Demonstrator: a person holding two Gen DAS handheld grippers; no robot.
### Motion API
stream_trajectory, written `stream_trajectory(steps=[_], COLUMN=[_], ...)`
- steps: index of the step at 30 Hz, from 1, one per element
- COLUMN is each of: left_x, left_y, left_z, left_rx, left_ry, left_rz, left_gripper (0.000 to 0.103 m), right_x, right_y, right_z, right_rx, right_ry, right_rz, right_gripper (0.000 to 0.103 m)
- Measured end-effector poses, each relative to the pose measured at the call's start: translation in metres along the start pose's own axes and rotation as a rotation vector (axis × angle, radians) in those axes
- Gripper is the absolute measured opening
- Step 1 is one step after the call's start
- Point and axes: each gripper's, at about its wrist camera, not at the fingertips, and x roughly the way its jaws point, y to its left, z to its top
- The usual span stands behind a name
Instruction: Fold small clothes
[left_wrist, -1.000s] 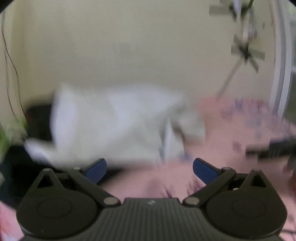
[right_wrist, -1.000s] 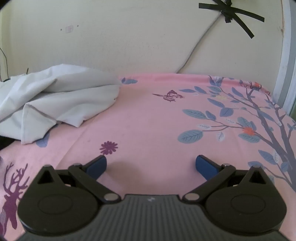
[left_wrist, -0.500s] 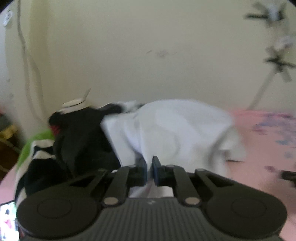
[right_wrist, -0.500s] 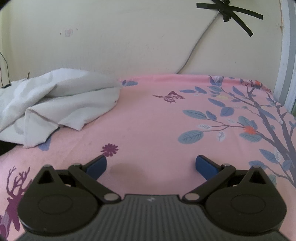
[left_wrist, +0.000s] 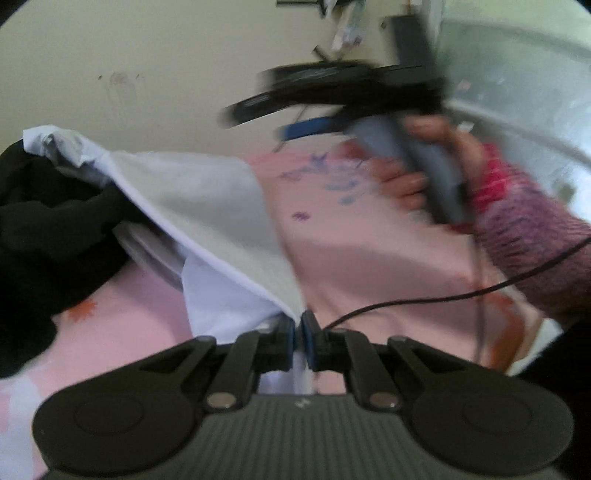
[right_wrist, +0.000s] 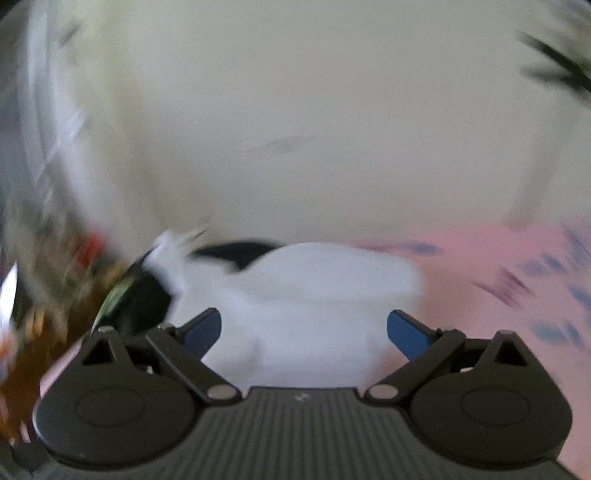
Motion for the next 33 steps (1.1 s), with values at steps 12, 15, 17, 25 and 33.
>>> stream_trajectory(steps=[12, 15, 17, 25, 33], left_x=[-0.101, -0.126, -0.126, -0.022, -0.098], left_y=[0.020, 0.061, 0.084, 0.123, 0.110], left_z=[0.003, 0.024, 0.042, 0.089, 0.034], left_rx=[-0.102, -0.203, -0.274, -0.455, -0.361], left_ry=[-0.173, -0.242, -0.250, -0.127, -0.308], left_rz=[0.062, 0.162, 0.191, 0.122, 0.179], left_gripper=[0.019, 0.048, 0.057, 0.022, 0.004], right_x=[0.123, 0.101, 0.077, 0.015, 0.001], right_y=[0.072, 0.063, 0.067, 0.078, 0.001], right_z=[-0.024, -0.026, -0.034, -0.071, -0.015], right_rx=[-0.151, -0.145, -0.151, -0.095, 0.017], right_ry=[0.304, 0.254, 0.240, 0.283, 0.149], right_rz=[0.122, 0.178, 0.272, 0.558, 0.306], right_gripper=[0.000, 0.000, 0.000, 0.000, 0.060])
